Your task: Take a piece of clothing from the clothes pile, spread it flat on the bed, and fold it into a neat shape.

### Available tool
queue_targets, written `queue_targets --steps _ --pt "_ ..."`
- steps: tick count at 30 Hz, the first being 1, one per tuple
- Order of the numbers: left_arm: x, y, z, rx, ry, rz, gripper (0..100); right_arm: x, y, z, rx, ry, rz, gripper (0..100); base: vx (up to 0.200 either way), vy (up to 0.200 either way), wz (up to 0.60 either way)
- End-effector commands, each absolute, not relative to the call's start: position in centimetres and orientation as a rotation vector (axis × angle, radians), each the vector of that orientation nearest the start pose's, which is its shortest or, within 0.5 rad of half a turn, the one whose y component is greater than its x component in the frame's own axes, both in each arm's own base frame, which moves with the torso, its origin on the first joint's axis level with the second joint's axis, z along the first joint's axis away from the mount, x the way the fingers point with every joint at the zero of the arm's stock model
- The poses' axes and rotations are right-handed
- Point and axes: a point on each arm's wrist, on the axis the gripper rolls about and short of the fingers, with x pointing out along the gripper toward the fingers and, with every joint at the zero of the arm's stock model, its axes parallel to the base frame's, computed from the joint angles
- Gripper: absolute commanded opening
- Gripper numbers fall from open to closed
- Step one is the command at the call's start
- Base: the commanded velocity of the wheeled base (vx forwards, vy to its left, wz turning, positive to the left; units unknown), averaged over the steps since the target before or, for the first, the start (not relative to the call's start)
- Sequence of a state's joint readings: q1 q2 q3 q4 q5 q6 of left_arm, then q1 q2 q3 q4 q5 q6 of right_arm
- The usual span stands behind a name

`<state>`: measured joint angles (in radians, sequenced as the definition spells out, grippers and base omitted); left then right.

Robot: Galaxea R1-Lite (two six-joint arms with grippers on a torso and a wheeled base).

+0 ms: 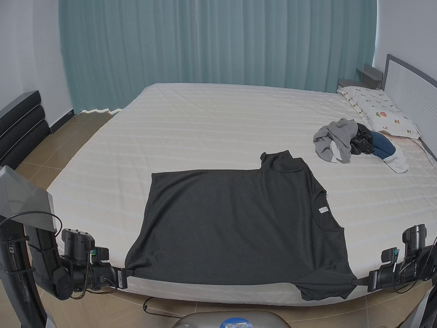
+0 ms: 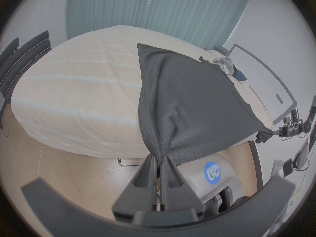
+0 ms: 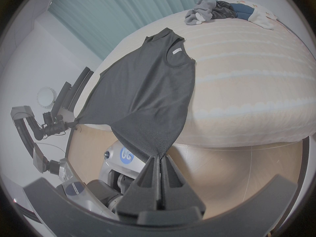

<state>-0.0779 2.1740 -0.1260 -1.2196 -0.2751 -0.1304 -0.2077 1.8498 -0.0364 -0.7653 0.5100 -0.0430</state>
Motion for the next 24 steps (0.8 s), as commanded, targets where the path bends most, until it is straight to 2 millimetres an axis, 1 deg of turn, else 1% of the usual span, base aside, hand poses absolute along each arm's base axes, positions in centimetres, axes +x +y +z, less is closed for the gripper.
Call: queue_targets --steps 1,4,6,7,9,10,12,14,16,20,24 --pt "24.1 -2.5 0.5 -0.246 0.725 -0.266 0 17.8 -2.4 3.2 0.365 0.873 0.275 0 0.000 0.000 0.00" --pt "25.1 -2.5 1.2 -0.299 0.697 -0.233 0 19.2 -2.2 4.4 0.417 0.821 0.263 0 0.000 0.000 0.00" --pt "25.7 -2.6 1.3 -0.326 0.693 -0.214 0 20.0 -2.2 4.6 0.437 0.810 0.260 0 0.000 0.000 0.00" --pt "26.8 -2.6 1.5 -0.378 0.691 -0.190 0 21.2 -2.1 4.9 0.460 0.796 0.259 0 0.000 0.000 0.00" --pt "27.1 -2.7 1.6 -0.395 0.692 -0.183 0 21.5 -2.1 4.9 0.465 0.795 0.259 0 0.000 0.000 0.00" --pt "28.0 -2.8 1.8 -0.442 0.693 -0.163 0 22.4 -2.0 4.8 0.481 0.795 0.257 0 0.000 0.000 0.00" --pt "29.0 -2.9 2.2 -0.490 0.694 -0.144 0 23.3 -1.9 4.7 0.499 0.795 0.257 0 0.000 0.000 0.00" --pt "29.7 -2.9 2.5 -0.509 0.701 -0.136 0 24.0 -1.8 4.5 0.512 0.800 0.255 0 0.000 0.000 0.00" --pt "30.5 -3.0 2.7 -0.515 0.722 -0.126 0 25.1 -1.7 4.1 0.519 0.805 0.260 0 0.000 0.000 0.00" --pt "31.5 -3.1 3.0 -0.518 0.742 -0.120 0 26.6 -1.6 3.8 0.537 0.801 0.263 0 0.000 0.000 0.00" --pt "32.1 -3.1 3.2 -0.527 0.755 -0.109 0 27.8 -1.6 4.1 0.567 0.780 0.257 0 0.000 0.000 0.00"
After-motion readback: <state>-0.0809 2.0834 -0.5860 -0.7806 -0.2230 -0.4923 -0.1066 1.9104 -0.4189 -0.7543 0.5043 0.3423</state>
